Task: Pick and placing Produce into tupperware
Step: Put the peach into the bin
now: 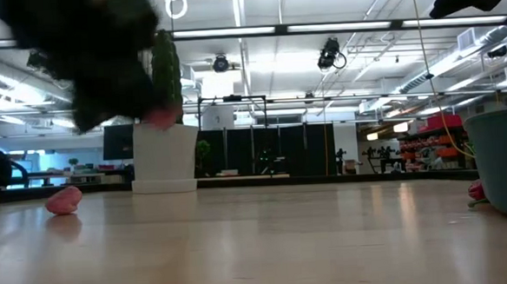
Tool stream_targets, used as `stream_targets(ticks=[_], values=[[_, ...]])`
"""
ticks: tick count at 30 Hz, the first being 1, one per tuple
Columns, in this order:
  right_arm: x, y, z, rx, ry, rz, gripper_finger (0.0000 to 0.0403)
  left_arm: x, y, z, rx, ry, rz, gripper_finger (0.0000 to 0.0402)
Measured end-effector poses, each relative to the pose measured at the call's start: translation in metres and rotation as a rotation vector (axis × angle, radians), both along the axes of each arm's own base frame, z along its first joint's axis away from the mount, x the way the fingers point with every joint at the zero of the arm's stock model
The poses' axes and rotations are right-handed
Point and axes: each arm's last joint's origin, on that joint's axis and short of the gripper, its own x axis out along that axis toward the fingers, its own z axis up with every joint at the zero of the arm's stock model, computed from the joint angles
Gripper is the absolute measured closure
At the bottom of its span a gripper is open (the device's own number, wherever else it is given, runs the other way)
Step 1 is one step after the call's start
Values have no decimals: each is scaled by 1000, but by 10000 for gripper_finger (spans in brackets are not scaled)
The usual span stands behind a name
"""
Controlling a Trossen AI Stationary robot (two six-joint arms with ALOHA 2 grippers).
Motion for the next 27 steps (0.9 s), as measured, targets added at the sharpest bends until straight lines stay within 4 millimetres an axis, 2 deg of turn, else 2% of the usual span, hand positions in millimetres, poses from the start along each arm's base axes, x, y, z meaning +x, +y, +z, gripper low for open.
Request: stream_targets(ticks=[3,7,12,16,22,27], values=[[0,0,0,-6,-6,-5,286,22,13,18,57,-203,-34,313],[0,0,0,-7,-6,-5,286,41,31,35,156,-383,-55,316],[0,-1,1,-20,-18,-16,286,69,44,37,236,-426,-52,311],[0,-2,1,-51,-43,-37,286,114,38,35,283,-433,-158,313],[0,-2,2,-62,-52,-46,286,190,17,32,376,-457,-322,305],[0,-2,2,-61,-52,-47,286,237,4,23,389,-381,-376,301]])
